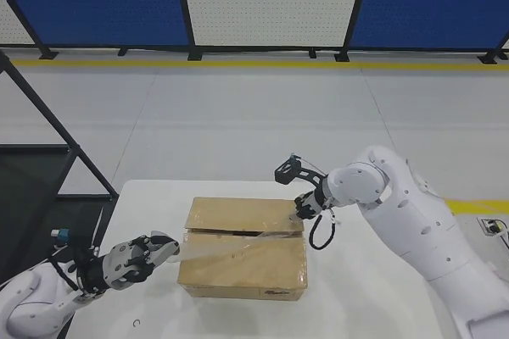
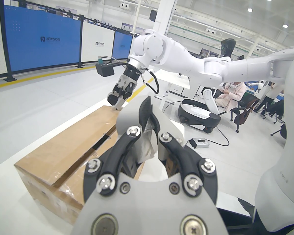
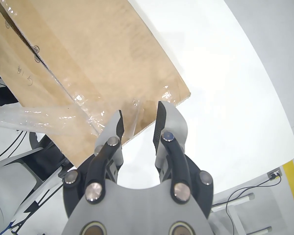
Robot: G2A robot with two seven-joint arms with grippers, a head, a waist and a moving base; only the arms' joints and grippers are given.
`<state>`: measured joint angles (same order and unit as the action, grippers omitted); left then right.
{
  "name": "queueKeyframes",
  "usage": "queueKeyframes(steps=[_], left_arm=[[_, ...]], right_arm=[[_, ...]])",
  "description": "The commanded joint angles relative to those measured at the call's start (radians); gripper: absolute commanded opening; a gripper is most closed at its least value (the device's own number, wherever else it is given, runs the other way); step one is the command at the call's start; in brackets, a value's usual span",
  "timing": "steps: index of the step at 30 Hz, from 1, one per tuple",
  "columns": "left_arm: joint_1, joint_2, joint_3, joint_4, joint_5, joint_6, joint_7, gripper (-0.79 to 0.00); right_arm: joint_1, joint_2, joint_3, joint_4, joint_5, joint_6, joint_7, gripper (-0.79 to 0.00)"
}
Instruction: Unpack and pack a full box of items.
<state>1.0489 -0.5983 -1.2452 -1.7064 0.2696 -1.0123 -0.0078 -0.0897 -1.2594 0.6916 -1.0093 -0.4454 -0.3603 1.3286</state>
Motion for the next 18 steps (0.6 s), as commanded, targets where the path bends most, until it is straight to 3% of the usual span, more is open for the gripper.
queueKeyframes(steps=[1,3,6,12,18], left_arm=[[0.000,0.000,0.000,0.000,0.000,0.000,0.000,-0.785],[0.000,0.000,0.000,0.000,0.000,0.000,0.000,-0.785],[0.000,0.000,0.000,0.000,0.000,0.000,0.000,-0.785],[0.000,0.000,0.000,0.000,0.000,0.000,0.000,-0.785],[0.000,0.000,0.000,0.000,0.000,0.000,0.000,-0.785]], right_arm=[[0.007,-0.006,-0.008,0.016,0.008,-0.003,0.001,-0.483],[0.013,-0.012,-0.019,0.031,0.018,-0.013,0.005,-0.505],[0.022,-0.021,-0.031,0.053,0.023,-0.018,-0.002,-0.770],[0.033,-0.029,-0.028,0.089,0.032,-0.018,-0.048,-0.785],[-0.002,-0.006,0.016,0.036,0.003,0.021,-0.110,-0.785]])
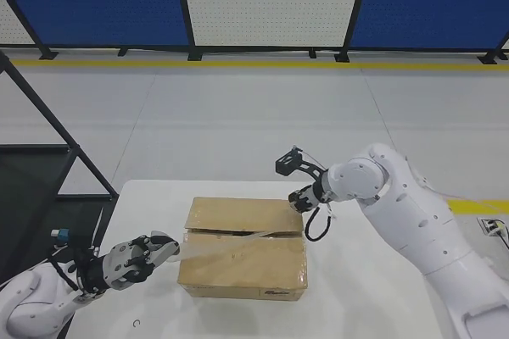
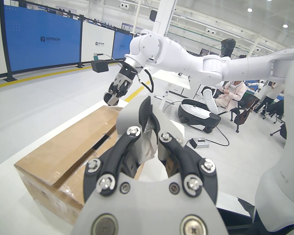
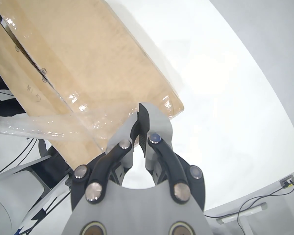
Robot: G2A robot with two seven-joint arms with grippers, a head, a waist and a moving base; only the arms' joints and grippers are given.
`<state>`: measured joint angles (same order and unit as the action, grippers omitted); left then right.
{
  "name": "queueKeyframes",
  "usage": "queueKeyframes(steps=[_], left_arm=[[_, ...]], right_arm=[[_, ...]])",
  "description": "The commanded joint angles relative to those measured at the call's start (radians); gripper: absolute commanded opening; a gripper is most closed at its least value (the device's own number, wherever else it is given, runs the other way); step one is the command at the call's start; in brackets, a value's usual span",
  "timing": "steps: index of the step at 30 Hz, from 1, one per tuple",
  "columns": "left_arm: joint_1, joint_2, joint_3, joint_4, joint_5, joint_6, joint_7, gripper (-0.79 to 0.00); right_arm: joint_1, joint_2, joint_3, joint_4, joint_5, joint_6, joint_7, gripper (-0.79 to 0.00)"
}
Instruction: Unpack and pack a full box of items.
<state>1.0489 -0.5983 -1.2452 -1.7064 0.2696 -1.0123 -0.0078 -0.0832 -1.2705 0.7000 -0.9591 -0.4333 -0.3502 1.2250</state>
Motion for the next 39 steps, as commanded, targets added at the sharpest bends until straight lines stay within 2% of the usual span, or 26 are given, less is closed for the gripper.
queueKeyframes(steps=[1,7,14,19,21,25,32,39], left_arm=[[0.000,0.000,0.000,0.000,0.000,0.000,0.000,-0.785],[0.000,0.000,0.000,0.000,0.000,0.000,0.000,-0.785],[0.000,0.000,0.000,0.000,0.000,0.000,0.000,-0.785],[0.000,0.000,0.000,0.000,0.000,0.000,0.000,-0.785],[0.005,-0.003,-0.005,-0.011,0.014,0.042,-0.007,-0.785],[0.010,-0.010,-0.015,-0.025,0.050,0.076,-0.022,-0.785],[0.015,-0.022,-0.037,-0.019,0.031,0.072,-0.010,-0.785],[0.033,-0.033,-0.070,-0.013,0.044,0.084,0.002,-0.785]], right_arm=[[-0.018,0.011,0.018,-0.033,-0.023,0.029,-0.018,-0.785],[-0.122,0.064,0.118,-0.206,-0.077,0.131,-0.041,-0.785],[-0.328,0.133,0.272,-0.493,-0.139,0.302,0.003,-0.785],[-0.465,0.162,0.351,-0.653,-0.178,0.398,-0.002,-0.785],[-0.513,0.170,0.376,-0.702,-0.195,0.429,-0.023,-0.785],[-0.593,0.180,0.415,-0.779,-0.214,0.467,-0.073,-0.785],[-0.673,0.188,0.468,-0.873,-0.249,0.495,-0.202,-0.785],[-0.708,0.193,0.511,-0.933,-0.230,0.488,-0.224,-0.785]])
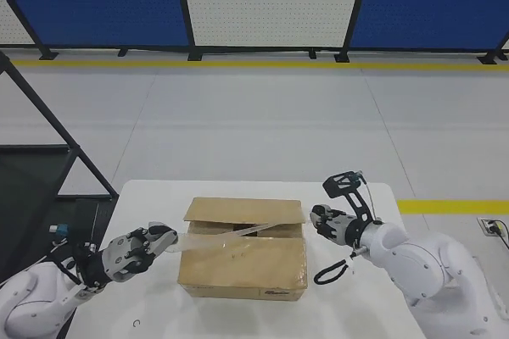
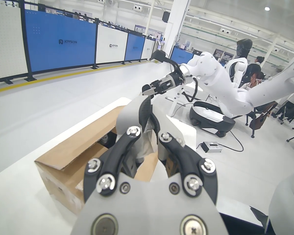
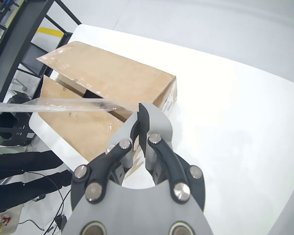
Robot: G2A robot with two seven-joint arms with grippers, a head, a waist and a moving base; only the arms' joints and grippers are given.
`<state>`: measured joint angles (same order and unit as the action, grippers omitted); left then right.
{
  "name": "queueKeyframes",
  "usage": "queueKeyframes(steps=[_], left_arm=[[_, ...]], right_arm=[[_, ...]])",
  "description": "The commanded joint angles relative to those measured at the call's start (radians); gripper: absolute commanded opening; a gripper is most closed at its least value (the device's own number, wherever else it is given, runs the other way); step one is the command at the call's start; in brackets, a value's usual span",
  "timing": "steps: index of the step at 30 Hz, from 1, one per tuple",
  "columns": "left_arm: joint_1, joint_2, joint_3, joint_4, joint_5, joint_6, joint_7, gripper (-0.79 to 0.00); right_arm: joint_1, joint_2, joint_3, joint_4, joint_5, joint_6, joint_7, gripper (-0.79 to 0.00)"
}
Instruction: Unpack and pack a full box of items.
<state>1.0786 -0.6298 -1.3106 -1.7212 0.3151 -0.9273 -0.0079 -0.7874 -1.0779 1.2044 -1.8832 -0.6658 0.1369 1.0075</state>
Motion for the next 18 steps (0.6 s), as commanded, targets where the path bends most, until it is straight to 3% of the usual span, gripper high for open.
queueKeyframes(steps=[1,9,18], left_arm=[[0.007,-0.002,-0.009,0.004,-0.005,-0.003,0.006,-0.785],[0.028,-0.013,-0.041,0.005,-0.023,-0.007,0.007,-0.785],[0.038,-0.032,-0.066,-0.003,0.059,0.109,0.027,-0.785]], right_arm=[[-0.011,0.001,0.012,-0.021,0.007,-0.005,-0.010,-0.785],[-0.052,0.010,0.066,-0.066,0.043,-0.022,0.002,-0.785],[-0.057,0.007,0.036,-0.023,0.045,0.008,0.001,-0.785]])
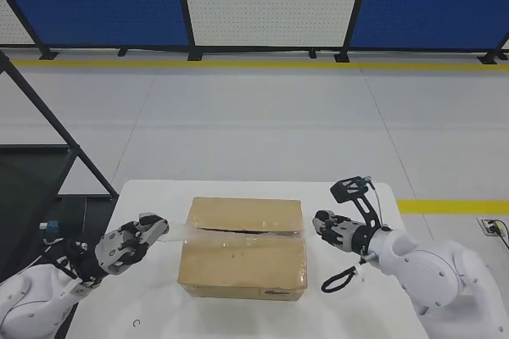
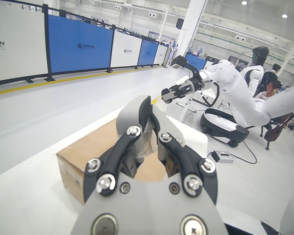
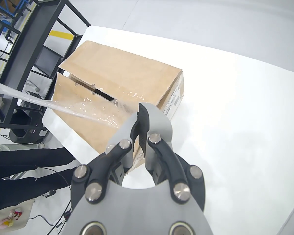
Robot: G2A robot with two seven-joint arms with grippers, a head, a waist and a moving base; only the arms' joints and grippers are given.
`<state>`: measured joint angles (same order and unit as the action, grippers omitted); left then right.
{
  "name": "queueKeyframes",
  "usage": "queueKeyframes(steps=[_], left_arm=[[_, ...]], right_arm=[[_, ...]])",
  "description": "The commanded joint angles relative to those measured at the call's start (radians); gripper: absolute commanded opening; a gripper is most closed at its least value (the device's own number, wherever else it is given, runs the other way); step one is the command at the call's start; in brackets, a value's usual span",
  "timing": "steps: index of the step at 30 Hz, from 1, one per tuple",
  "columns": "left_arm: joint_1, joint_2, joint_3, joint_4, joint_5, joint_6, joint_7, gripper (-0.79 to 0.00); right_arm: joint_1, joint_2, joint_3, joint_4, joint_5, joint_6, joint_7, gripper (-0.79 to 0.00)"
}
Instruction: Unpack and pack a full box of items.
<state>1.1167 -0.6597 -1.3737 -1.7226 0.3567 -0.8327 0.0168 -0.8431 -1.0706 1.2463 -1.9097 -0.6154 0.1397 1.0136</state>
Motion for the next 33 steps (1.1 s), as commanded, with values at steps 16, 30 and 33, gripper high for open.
queueKeyframes(steps=[16,30,33], left_arm=[[0.043,-0.030,-0.046,-0.026,0.139,0.124,0.061,-0.785],[0.066,-0.051,-0.075,-0.034,0.155,0.148,0.048,-0.785],[0.063,-0.056,-0.076,-0.032,0.161,0.147,0.041,-0.785]], right_arm=[[-0.009,-0.017,-0.070,0.031,-0.022,0.102,-0.088,-0.785],[-0.028,-0.027,-0.093,0.047,-0.029,0.161,-0.118,-0.785],[-0.023,-0.032,-0.106,0.055,-0.041,0.186,-0.138,-0.785]])
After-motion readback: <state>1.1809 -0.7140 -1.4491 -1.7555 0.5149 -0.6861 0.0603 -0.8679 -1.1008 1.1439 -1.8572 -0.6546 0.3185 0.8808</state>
